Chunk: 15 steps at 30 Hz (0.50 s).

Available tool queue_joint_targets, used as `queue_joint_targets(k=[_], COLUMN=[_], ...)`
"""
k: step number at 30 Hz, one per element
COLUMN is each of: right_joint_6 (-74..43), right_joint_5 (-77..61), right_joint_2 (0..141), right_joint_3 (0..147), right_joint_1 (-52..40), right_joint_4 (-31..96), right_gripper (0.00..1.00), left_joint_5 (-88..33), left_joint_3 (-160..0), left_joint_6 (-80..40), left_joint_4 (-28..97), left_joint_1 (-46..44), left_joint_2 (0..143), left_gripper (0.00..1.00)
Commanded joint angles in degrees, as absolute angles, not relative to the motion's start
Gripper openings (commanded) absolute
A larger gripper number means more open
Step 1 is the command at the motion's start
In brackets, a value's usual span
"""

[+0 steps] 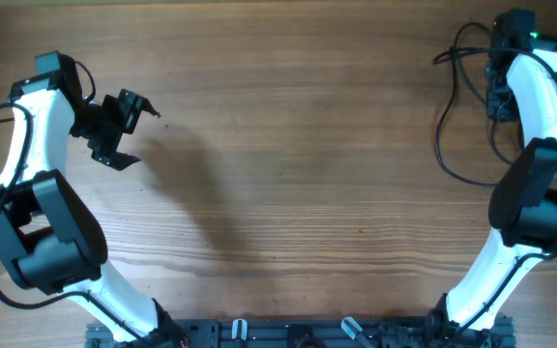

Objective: Untangle cables

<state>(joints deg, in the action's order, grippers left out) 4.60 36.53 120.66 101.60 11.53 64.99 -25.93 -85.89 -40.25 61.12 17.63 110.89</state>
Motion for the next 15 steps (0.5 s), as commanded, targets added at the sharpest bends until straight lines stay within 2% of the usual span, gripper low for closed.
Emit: queue_joint_targets(k=[1, 3, 4, 5, 6, 7, 15], right_joint_6=[6.55, 6.68, 6.70, 6.68, 6.44, 6.44, 6.04], right_joint_5=[26.76, 21.98, 18.98, 18.06, 17.93, 18.09, 15.27], right_joint_2=[120.40, 120.31, 120.31, 120.31, 120.31, 120.31, 119.52], right_joint_3=[101.67, 102.06, 102.54, 102.89, 103.33, 103.53, 103.94], right_joint_1=[10.94, 10.28, 9.72, 9.39, 8.86, 8.54, 8.12], right_joint_4=[66.65, 67.20, 67.53, 67.68, 67.83, 67.81, 68.69], right_gripper=[0.12, 0.20, 0.51, 0.74, 0.91, 1.00, 1.00], left_joint_5=[-25.41, -25.41, -25.41, -25.41, -25.41, -25.41, -25.39], left_joint_3=[-86.43, -86.43, -86.43, -86.43, -86.43, -86.43, -86.43], left_joint_6=[-40.77, -40.77, -40.77, -40.77, -40.77, -40.77, -40.77], left_joint_4=[61.28, 61.17, 61.12, 61.06, 60.97, 60.90, 60.88], left_joint_1=[17.45, 17.47, 17.47, 17.47, 17.47, 17.45, 17.47], left_joint_2=[109.62, 109.62, 109.62, 109.62, 109.62, 109.62, 109.62], left_gripper=[1.00, 1.00, 1.00, 1.00, 1.00, 1.00, 1.00])
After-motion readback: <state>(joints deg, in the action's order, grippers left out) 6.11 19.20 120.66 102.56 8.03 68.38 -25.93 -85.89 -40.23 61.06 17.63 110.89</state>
